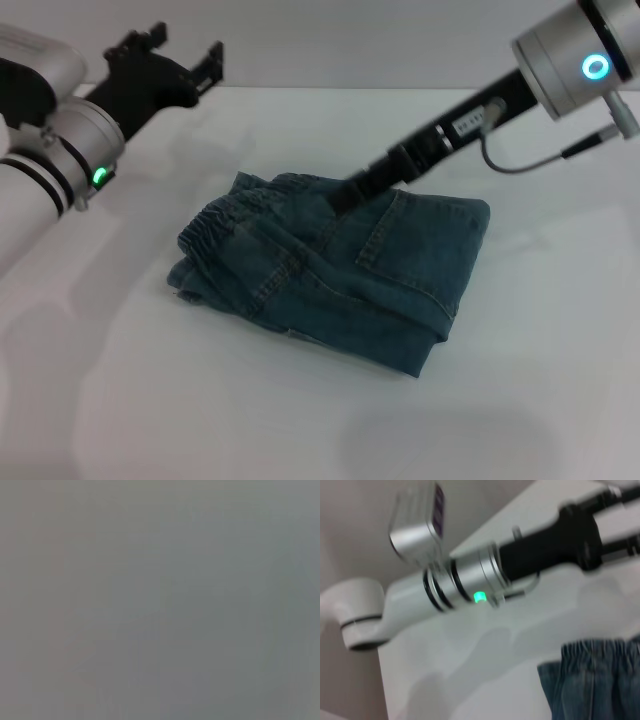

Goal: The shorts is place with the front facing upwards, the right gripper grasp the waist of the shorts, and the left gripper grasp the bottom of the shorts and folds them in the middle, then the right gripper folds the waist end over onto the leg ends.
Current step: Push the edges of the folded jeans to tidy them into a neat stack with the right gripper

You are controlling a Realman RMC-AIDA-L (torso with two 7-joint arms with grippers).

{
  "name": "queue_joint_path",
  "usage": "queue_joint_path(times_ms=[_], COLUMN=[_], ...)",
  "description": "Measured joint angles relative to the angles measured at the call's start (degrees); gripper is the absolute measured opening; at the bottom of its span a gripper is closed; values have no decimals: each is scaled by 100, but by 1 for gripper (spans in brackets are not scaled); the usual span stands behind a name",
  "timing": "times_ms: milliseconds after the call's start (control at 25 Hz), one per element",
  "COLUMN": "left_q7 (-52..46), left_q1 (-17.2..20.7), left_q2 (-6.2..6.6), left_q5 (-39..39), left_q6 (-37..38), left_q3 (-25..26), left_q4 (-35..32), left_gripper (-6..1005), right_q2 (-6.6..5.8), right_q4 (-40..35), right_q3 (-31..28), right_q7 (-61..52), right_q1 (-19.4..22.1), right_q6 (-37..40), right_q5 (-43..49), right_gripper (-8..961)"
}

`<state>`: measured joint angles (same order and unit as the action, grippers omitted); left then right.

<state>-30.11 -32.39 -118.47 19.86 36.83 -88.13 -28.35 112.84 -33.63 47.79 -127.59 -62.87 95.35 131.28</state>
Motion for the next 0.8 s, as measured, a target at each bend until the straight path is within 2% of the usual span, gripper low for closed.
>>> queue_joint_path(times_ms=[200, 360, 480, 600, 800], left_q7=[62, 67, 94, 181, 219], left_q1=[-15, -64, -103, -161, -266], left_q2=[-7, 4, 8, 8, 10], left_q5=[-4, -7, -8, -10, -17], left_q6=[156, 232, 235, 234, 235], left_q3=[505, 785, 850, 893, 907], left_q4=[-8, -2, 6, 59, 148], left_gripper=[765, 765, 765, 765, 766], right_q2=[1, 97, 195, 240, 181], right_q4=[175, 385, 457, 469, 476], right_q3=[181, 536, 733, 890, 949], right_q7=[-41, -44, -44, -48, -116], right_q1=[169, 240, 317, 428, 638], right_q6=[164, 240, 276, 291, 349], right_q5=[140, 181, 186, 188, 193], right_gripper=[448, 448, 448, 448, 448])
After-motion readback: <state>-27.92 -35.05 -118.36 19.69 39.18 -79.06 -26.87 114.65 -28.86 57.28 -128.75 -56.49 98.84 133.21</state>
